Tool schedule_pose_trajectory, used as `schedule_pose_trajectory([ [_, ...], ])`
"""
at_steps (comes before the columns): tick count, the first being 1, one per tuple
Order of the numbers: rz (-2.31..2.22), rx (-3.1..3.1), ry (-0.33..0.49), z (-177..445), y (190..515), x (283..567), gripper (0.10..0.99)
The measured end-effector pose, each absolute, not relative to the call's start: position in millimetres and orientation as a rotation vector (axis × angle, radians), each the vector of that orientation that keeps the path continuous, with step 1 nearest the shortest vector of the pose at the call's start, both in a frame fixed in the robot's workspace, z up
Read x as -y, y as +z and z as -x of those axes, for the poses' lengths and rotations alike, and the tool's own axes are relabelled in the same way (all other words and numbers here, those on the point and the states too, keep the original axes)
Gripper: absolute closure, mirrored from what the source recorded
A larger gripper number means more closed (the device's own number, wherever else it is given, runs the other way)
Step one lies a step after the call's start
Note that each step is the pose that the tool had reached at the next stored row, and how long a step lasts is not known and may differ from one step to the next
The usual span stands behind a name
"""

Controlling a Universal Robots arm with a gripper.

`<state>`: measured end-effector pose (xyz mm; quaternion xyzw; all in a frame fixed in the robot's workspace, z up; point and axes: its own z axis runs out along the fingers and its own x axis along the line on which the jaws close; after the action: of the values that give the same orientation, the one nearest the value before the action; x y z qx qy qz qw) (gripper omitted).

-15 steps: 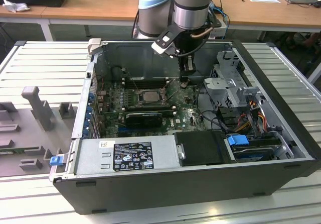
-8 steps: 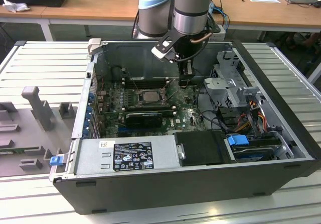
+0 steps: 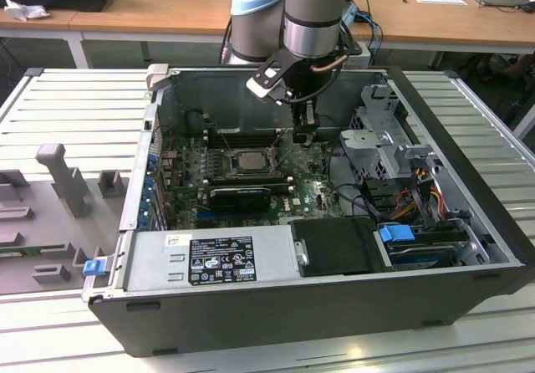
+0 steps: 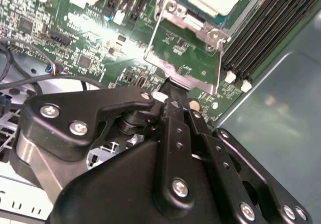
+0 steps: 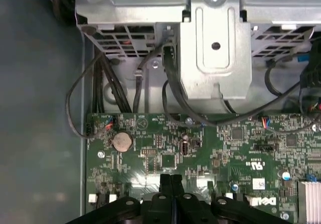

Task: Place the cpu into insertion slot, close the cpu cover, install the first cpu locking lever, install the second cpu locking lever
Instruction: 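Close the cpu cover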

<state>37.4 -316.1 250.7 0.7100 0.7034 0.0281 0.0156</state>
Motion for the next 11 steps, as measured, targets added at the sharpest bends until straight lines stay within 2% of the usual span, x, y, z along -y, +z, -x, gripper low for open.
schedule_pose_trajectory([
  [11,-2.209,-2.188,0.088,-15.9,250.7,316.1,0.980],
])
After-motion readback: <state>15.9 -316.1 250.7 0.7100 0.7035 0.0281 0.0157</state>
